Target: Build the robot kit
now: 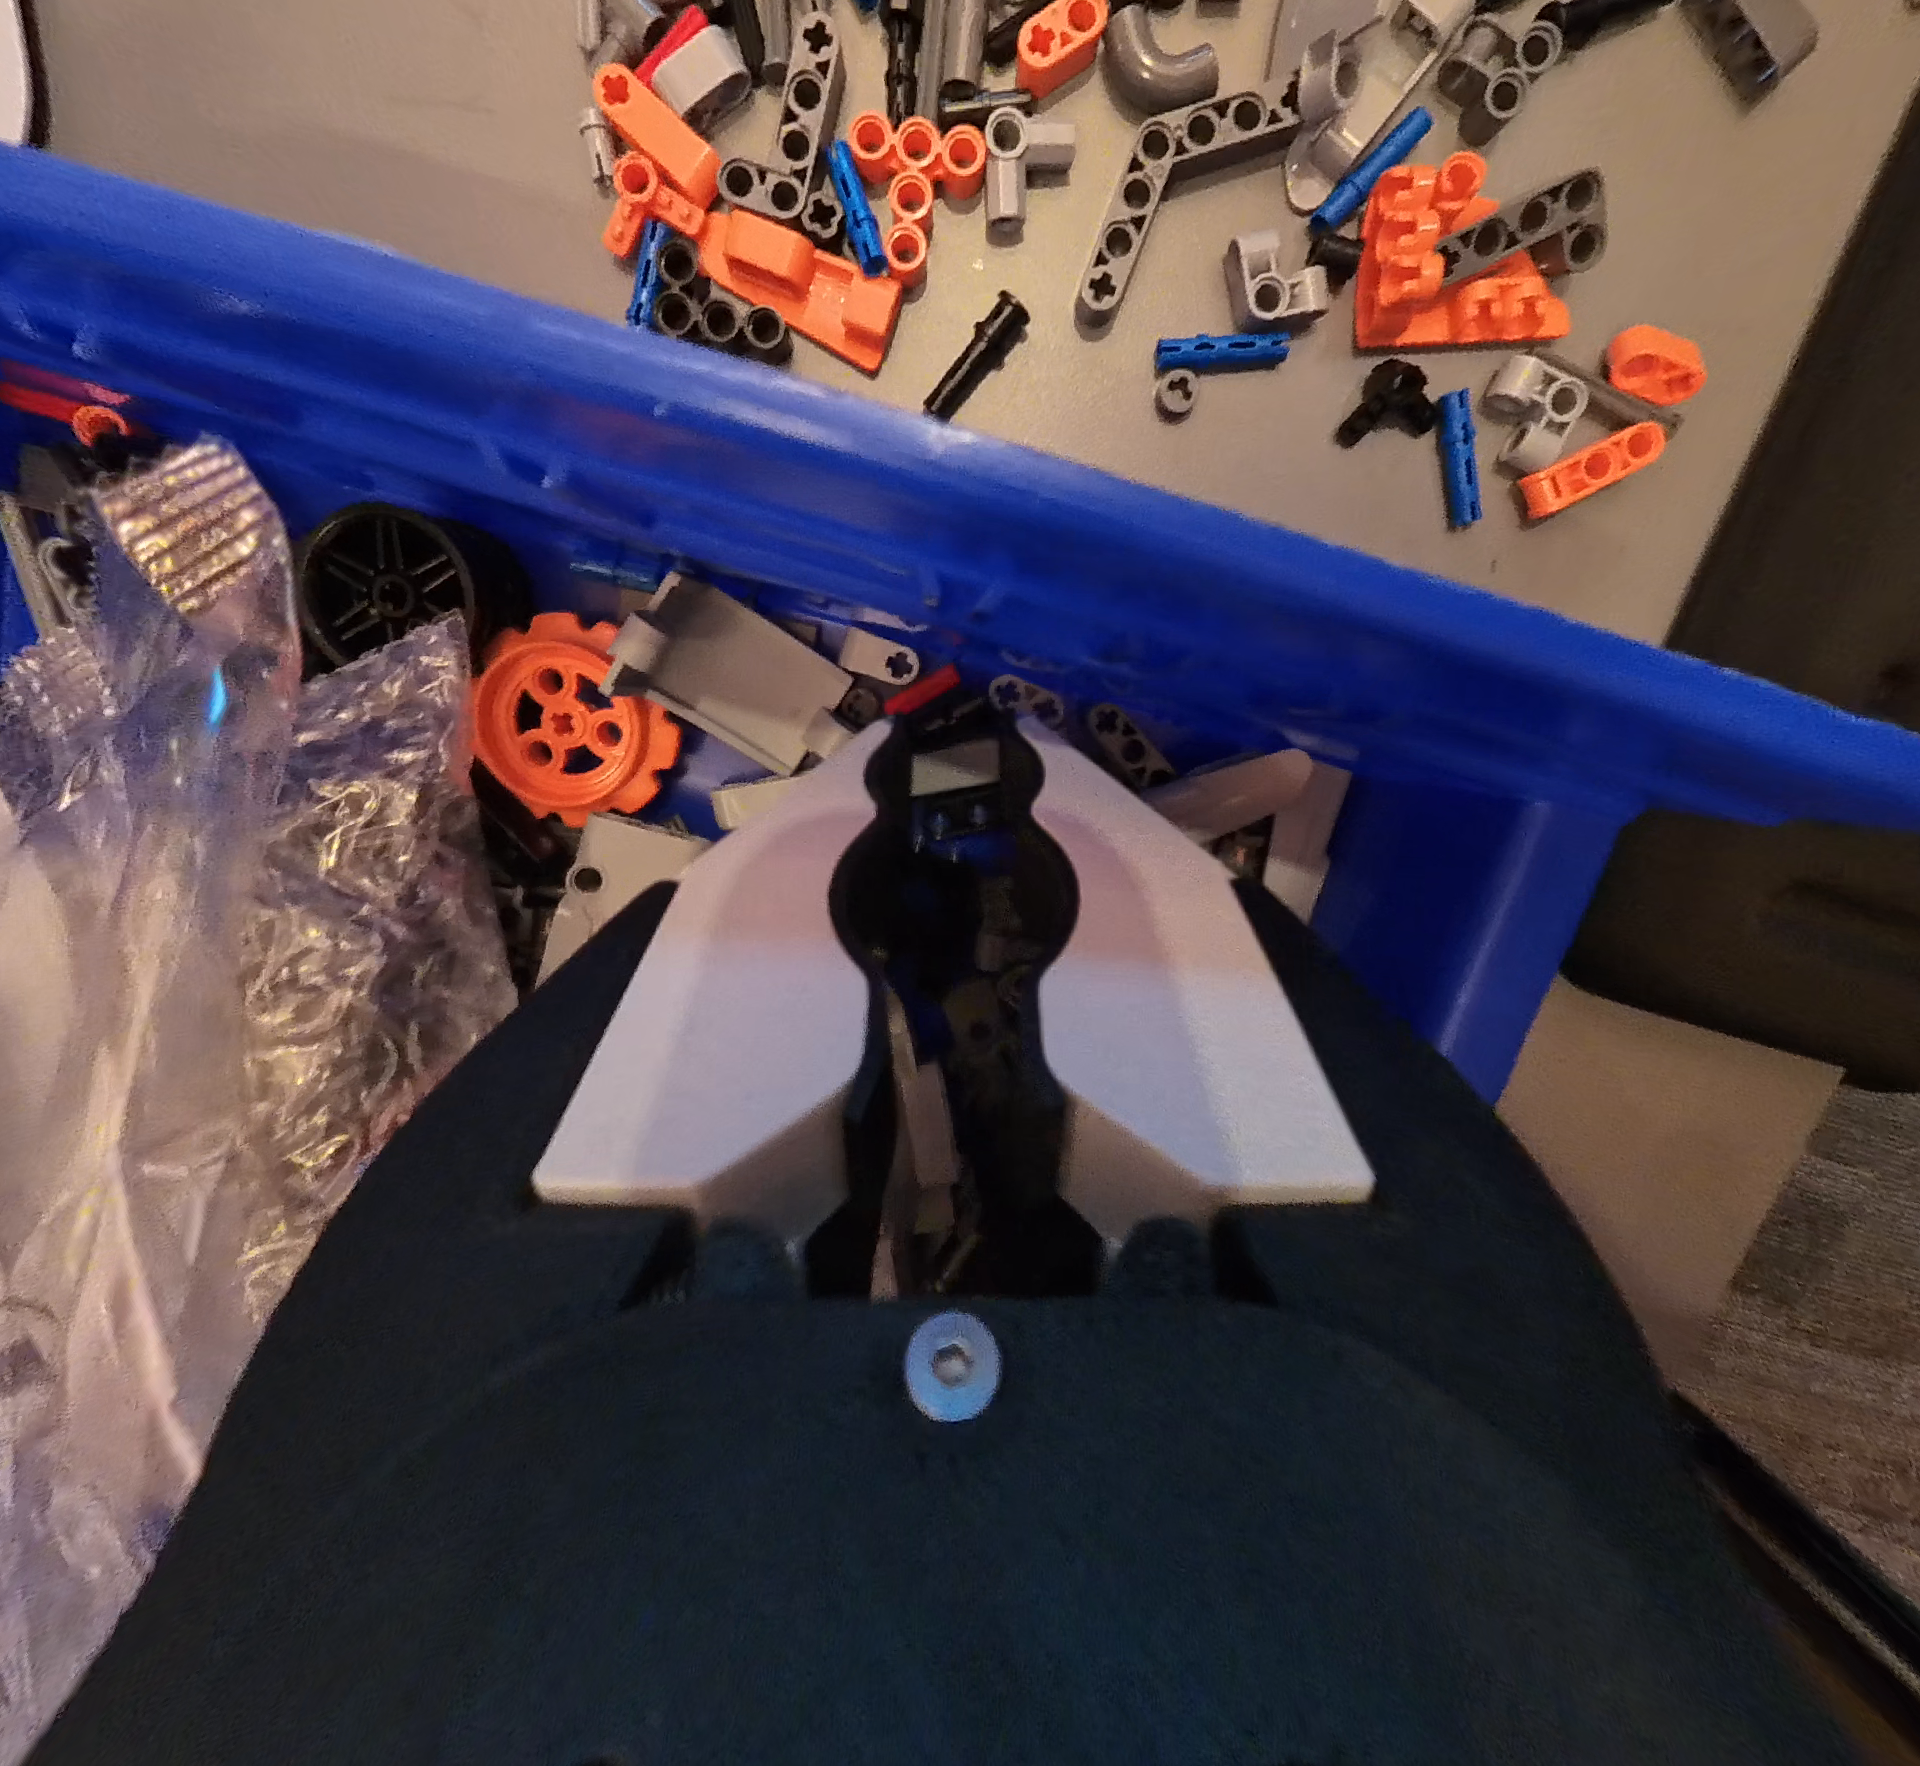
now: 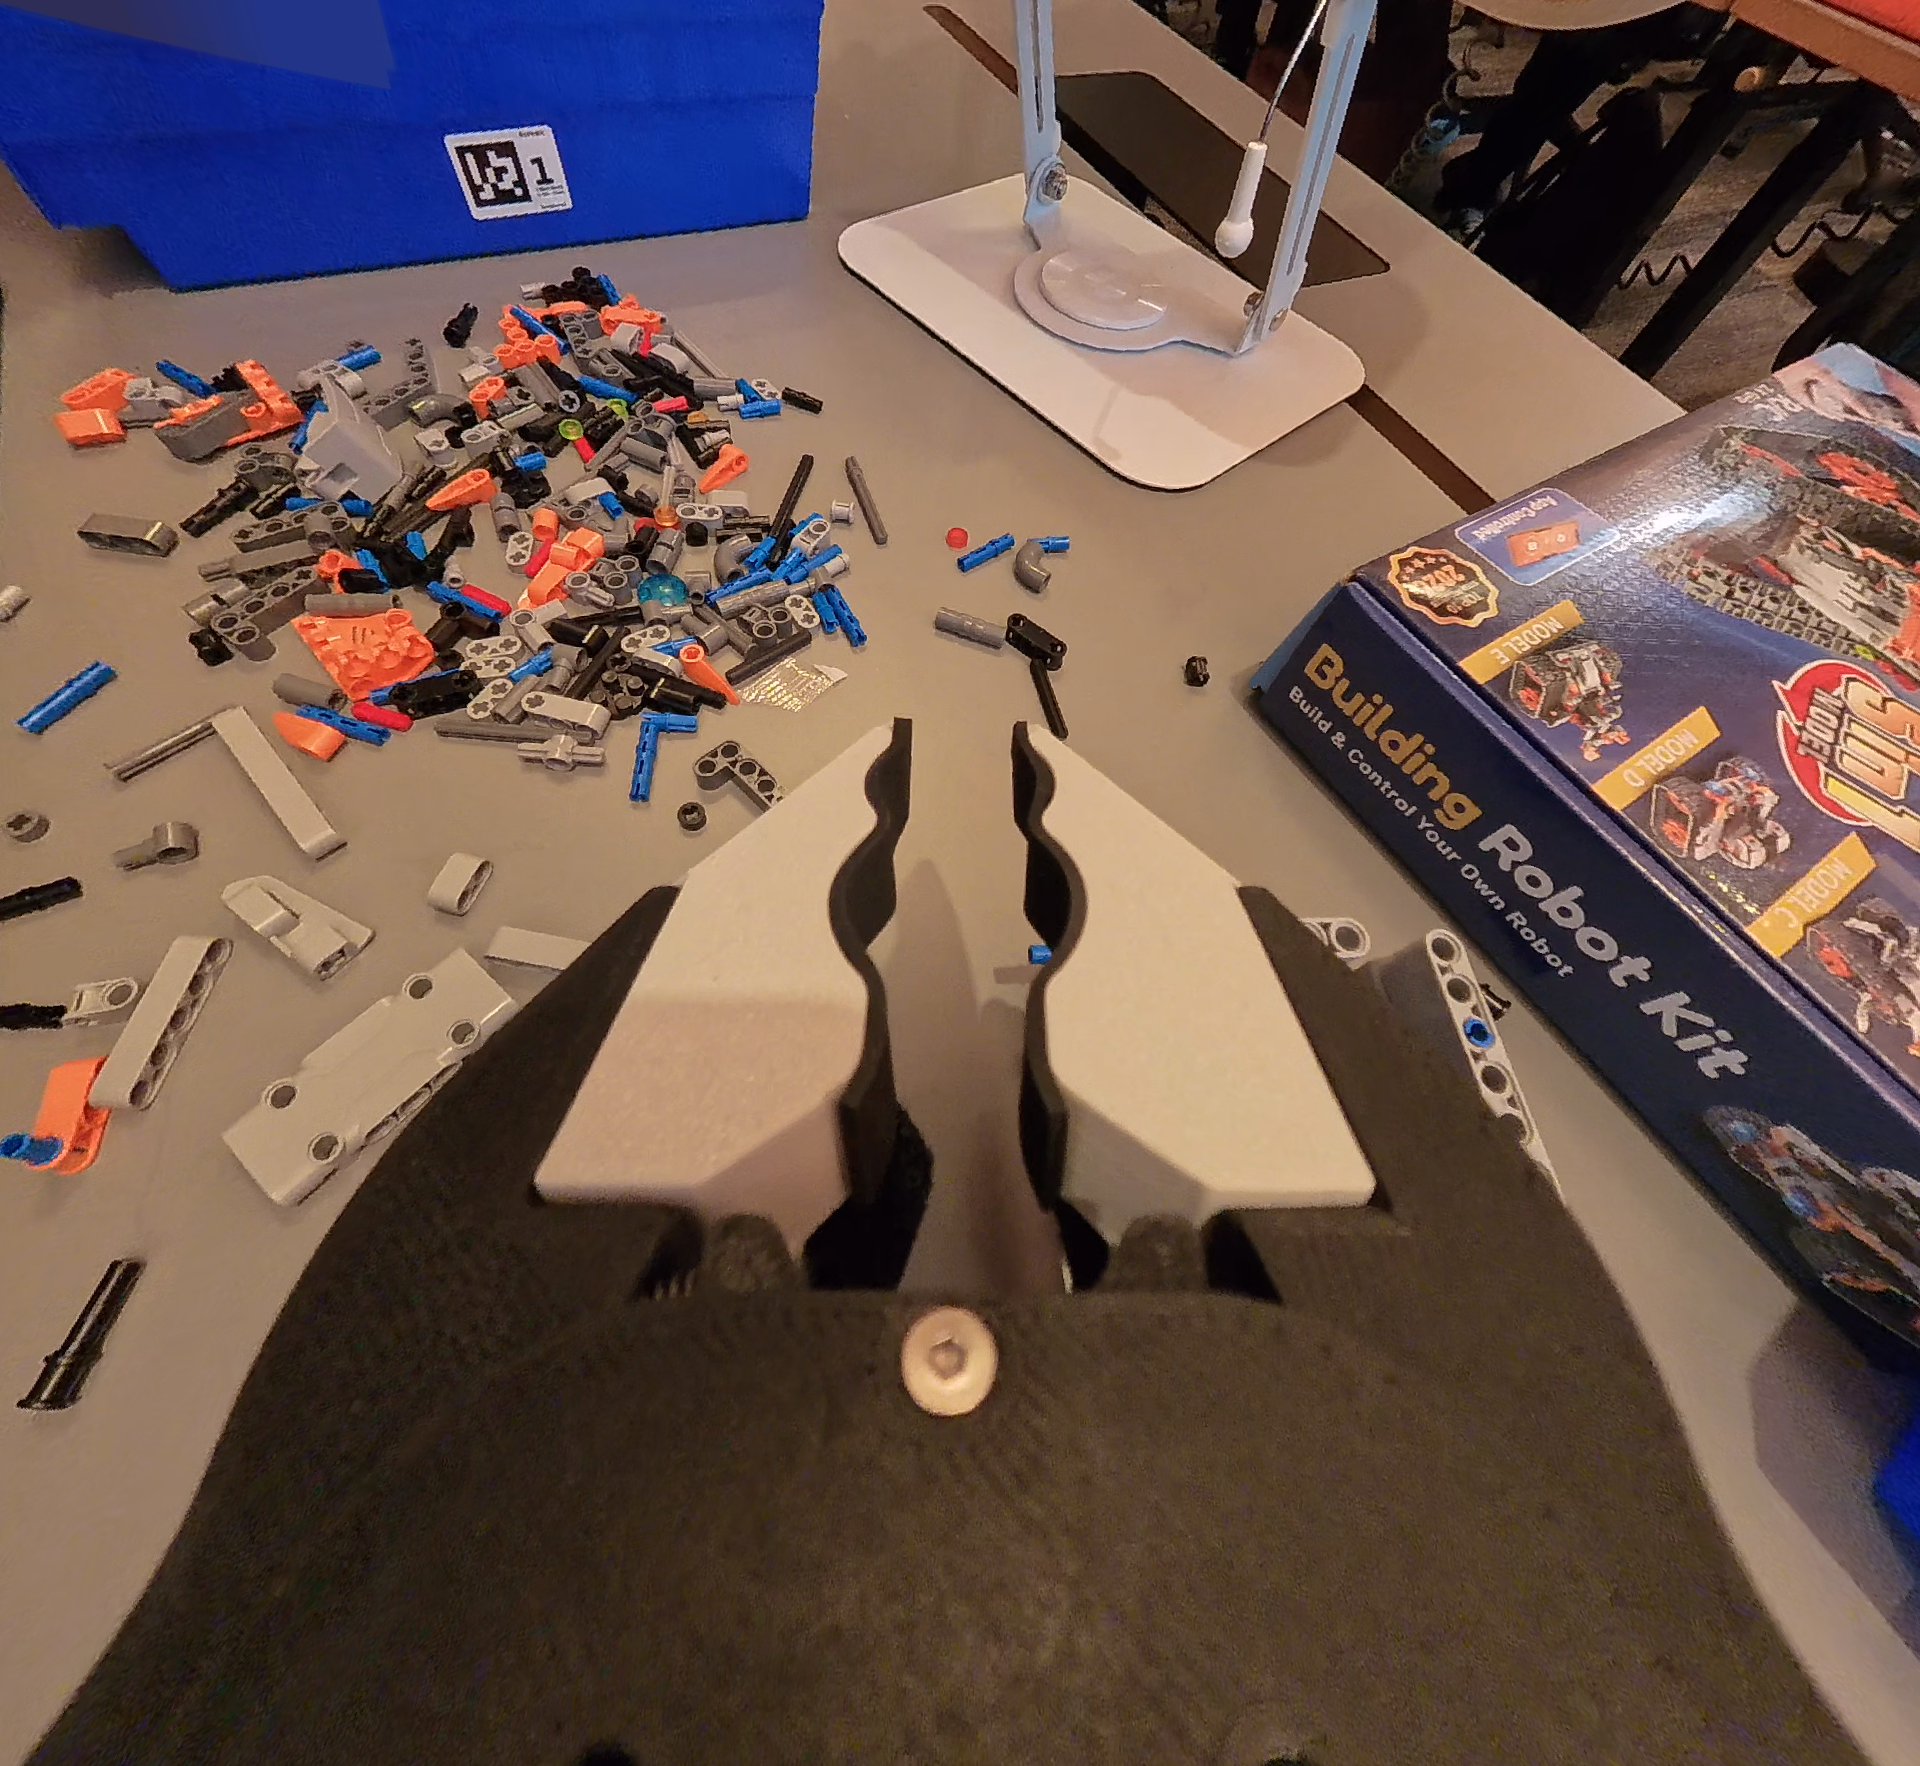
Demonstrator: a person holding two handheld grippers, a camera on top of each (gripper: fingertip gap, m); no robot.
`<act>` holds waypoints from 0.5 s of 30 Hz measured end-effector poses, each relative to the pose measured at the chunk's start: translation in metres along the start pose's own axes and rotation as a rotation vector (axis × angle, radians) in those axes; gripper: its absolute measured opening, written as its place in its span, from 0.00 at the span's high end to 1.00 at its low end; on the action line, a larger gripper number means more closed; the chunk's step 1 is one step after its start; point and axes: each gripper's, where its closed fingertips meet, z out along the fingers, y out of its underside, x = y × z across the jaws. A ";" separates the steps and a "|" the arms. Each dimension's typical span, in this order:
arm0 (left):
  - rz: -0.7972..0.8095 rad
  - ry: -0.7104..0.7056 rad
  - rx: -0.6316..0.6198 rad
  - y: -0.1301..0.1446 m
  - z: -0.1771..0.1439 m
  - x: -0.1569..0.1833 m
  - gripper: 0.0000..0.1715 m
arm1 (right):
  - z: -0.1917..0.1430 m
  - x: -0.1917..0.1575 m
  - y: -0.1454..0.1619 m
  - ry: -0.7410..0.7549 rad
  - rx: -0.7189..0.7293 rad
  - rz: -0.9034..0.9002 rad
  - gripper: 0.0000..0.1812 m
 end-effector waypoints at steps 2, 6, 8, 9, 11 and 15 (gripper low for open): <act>-0.008 -0.009 -0.009 0.001 0.003 0.000 0.88 | 0.000 0.000 0.000 0.001 0.000 0.000 0.90; -0.036 -0.005 -0.012 0.002 0.005 -0.001 0.89 | 0.000 0.000 0.000 0.001 -0.002 0.001 0.90; -0.049 0.003 -0.005 0.003 0.006 -0.001 0.91 | 0.001 0.000 0.000 0.001 -0.001 0.001 0.91; -0.051 0.002 -0.002 0.003 0.005 -0.001 0.91 | 0.000 0.000 0.000 0.001 -0.001 0.001 0.91; -0.045 -0.009 -0.002 0.003 0.005 -0.001 0.91 | 0.000 0.000 0.000 0.000 -0.001 0.001 0.91; -0.028 -0.037 0.016 0.001 0.005 -0.001 0.92 | 0.000 0.000 0.000 0.000 0.000 0.000 0.91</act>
